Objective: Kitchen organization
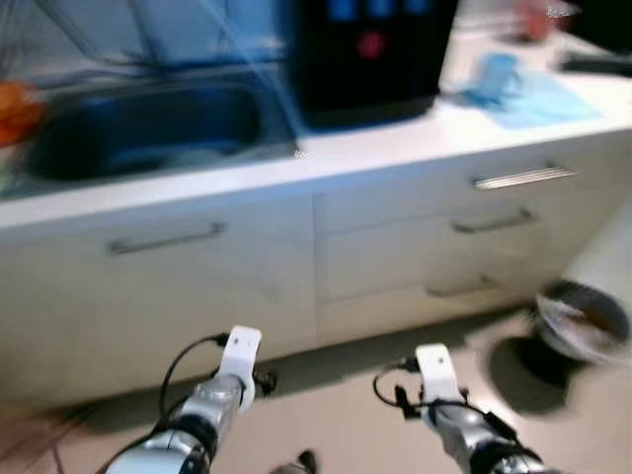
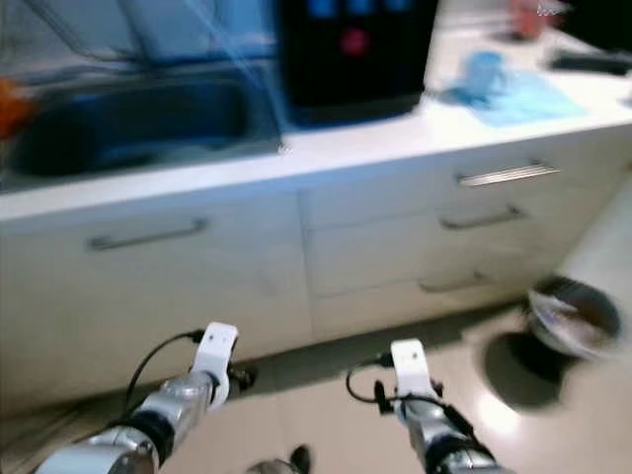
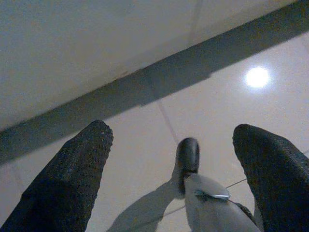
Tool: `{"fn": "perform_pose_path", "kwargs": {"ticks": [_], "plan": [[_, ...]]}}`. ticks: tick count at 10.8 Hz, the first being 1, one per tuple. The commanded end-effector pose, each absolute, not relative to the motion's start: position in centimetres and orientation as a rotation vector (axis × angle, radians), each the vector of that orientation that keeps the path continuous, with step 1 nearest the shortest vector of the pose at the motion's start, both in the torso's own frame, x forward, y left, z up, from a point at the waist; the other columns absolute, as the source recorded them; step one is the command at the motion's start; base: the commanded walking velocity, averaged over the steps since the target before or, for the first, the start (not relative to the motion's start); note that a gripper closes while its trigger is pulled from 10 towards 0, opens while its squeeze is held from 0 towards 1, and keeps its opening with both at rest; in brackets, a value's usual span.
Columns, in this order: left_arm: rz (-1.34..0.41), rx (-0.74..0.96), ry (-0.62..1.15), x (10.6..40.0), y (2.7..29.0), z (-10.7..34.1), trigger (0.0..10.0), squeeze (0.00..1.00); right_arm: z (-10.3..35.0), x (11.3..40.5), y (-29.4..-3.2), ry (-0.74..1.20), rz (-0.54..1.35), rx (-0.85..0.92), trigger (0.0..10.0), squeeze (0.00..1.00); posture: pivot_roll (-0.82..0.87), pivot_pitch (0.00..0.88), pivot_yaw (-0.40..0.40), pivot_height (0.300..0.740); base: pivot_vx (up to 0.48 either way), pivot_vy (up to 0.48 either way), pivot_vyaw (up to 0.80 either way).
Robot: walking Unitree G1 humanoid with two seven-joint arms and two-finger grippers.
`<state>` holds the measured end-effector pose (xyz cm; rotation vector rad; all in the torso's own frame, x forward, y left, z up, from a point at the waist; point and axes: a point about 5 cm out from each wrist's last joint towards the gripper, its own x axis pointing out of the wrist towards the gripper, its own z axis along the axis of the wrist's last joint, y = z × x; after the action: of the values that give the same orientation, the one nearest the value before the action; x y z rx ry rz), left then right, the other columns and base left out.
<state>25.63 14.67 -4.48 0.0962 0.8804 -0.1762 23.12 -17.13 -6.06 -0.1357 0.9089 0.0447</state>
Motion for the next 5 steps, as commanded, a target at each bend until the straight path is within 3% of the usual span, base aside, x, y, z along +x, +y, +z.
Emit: {"fn": "perform_pose_path", "kwargs": {"ticks": [1,2,5], "plan": [[-0.170,0.104,0.917,25.05,14.97,-4.92,10.0,0.00,-6.05,23.17,-16.90,0.914,0.059,-0.137,10.0,0.00,0.09,0.000,0.059,0.740,0.000,0.000,0.80],[-0.165,0.099,0.918,25.02,14.99,-4.94,10.0,0.00,-6.06,23.15,-16.89,0.908,0.053,-0.114,10.0,0.00,0.09,0.000,0.060,0.740,0.000,0.000,0.61],[-0.155,0.097,0.929,24.83,15.08,-5.08,10.0,0.00,-6.13,23.02,-16.90,0.909,0.048,-0.100,10.0,0.00,0.09,0.000,0.062,0.740,0.000,0.000,0.00]]}}
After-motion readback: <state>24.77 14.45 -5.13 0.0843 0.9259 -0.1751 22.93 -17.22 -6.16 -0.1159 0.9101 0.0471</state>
